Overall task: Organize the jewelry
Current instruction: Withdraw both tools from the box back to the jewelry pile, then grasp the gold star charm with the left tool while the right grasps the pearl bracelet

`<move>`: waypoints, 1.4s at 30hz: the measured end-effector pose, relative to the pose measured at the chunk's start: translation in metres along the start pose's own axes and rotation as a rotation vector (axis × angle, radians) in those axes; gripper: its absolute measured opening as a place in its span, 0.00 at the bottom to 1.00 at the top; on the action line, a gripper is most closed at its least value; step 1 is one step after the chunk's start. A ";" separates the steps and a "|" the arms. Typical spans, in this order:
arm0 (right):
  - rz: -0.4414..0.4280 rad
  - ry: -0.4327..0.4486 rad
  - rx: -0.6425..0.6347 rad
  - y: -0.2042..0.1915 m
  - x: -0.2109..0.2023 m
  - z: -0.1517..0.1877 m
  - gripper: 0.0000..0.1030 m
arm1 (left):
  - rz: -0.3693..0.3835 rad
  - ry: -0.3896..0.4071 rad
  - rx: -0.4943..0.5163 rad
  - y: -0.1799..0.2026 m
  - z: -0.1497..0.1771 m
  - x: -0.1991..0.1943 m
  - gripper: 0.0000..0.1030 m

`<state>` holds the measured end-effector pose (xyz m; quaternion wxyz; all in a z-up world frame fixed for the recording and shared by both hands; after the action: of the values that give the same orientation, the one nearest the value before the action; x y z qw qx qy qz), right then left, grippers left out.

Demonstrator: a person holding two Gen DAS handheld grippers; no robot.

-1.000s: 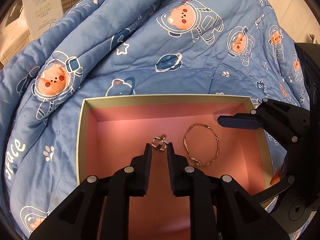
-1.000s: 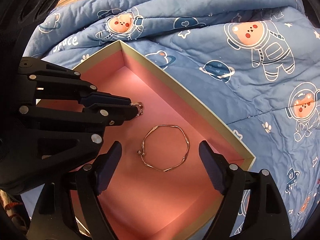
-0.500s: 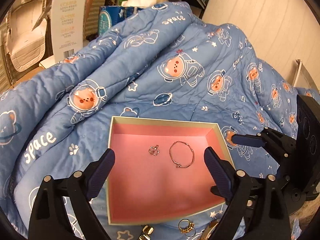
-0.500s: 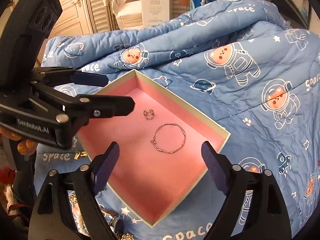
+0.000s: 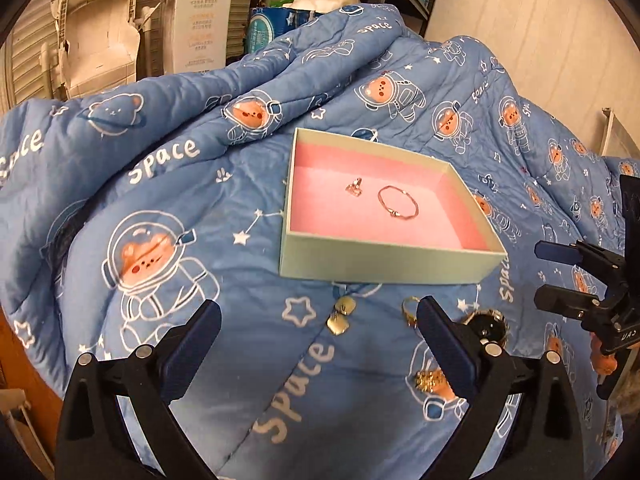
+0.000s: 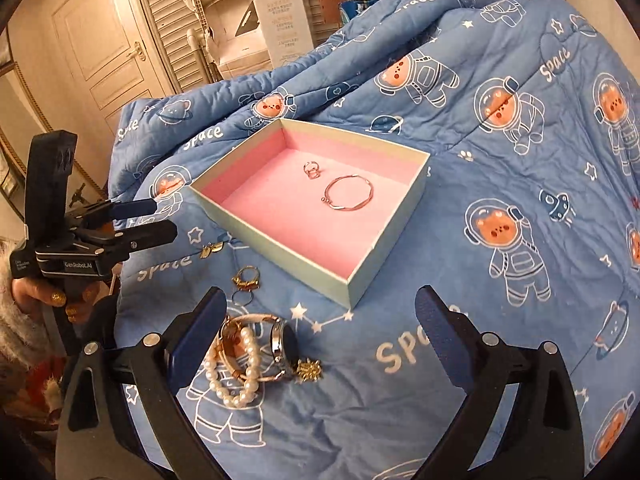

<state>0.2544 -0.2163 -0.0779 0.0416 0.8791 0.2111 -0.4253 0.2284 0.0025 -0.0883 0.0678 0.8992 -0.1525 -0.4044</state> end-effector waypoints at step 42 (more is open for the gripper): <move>-0.131 -0.095 0.157 -0.044 -0.013 0.063 0.10 | 0.076 -0.057 0.226 0.072 0.059 0.027 0.19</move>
<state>0.1833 -0.1963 -0.1026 -0.0455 0.8429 0.2318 -0.4835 0.1858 -0.0742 -0.1292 -0.0231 0.8828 -0.2330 -0.4072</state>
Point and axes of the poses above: each gripper's, at about its wrist camera, not at the fingertips, and x roughly the way its jaws point, y to its right, z to its underside, the point moved 4 cm from there along x, roughly the way its jaws point, and after that the axes turned 6 degrees about z, right-handed, at the moved point
